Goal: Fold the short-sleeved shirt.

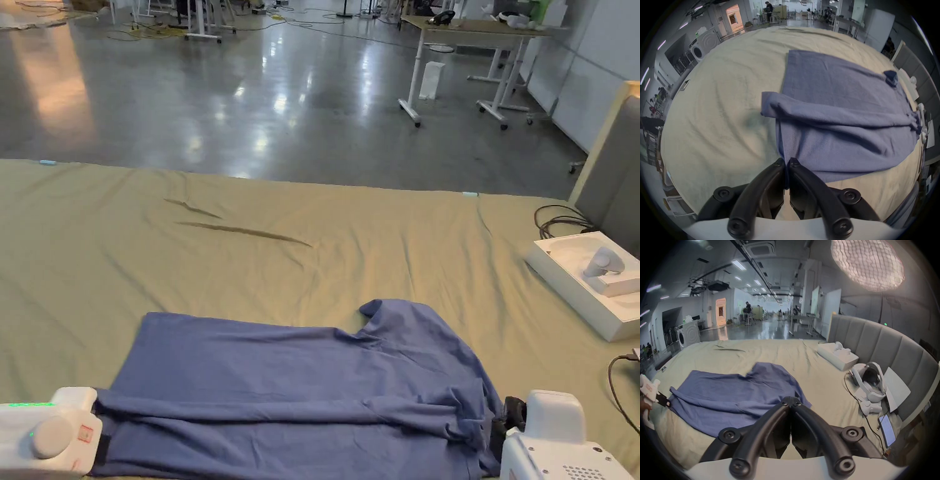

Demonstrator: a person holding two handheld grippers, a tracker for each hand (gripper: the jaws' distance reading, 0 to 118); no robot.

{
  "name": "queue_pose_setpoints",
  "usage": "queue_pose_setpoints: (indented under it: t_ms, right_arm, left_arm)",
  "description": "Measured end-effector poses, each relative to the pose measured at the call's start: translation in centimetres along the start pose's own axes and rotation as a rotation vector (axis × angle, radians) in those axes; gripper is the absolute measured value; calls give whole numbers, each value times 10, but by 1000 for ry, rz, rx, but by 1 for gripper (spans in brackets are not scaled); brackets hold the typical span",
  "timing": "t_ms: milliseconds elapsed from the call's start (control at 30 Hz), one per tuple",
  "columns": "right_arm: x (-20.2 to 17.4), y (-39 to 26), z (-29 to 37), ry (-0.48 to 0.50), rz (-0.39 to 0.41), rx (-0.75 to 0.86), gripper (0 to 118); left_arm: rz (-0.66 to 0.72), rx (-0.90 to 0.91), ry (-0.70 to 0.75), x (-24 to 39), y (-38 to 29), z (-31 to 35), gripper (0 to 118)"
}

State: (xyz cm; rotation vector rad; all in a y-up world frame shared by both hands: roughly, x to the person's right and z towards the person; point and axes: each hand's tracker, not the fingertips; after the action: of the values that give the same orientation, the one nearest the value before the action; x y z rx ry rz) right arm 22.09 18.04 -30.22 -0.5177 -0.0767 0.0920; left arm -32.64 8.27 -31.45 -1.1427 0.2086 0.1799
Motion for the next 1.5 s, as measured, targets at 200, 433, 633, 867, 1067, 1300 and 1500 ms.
queue_pose_setpoints:
  t_ms: [200, 433, 633, 867, 1067, 1300, 1500]
  right_arm:
    - [45, 1, -52, 100, -54, -253, 47]
    - [30, -17, -107, 187, 52, -497, 69]
    - [10, -48, -138, 149, 171, -623, 69]
    - [8, -56, -141, 154, 155, -589, 61]
    - [-4, -51, -145, 218, 117, -578, 11]
    - [5, -49, -127, 193, 53, -528, 6]
    - [15, -14, -86, 221, 21, -405, 5]
  left_arm:
    - [-20, 65, -14, 1, -9, 33, 4]
    - [-22, 61, -17, 3, -9, 37, 4]
    - [-28, 42, -15, 4, -15, 34, 4]
    - [-36, 25, -11, 1, -15, 23, 4]
    - [-39, 18, -7, -3, -15, 12, 4]
    - [-24, 58, -14, -6, -18, 17, 4]
    - [-5, 136, -82, -12, -4, 57, 4]
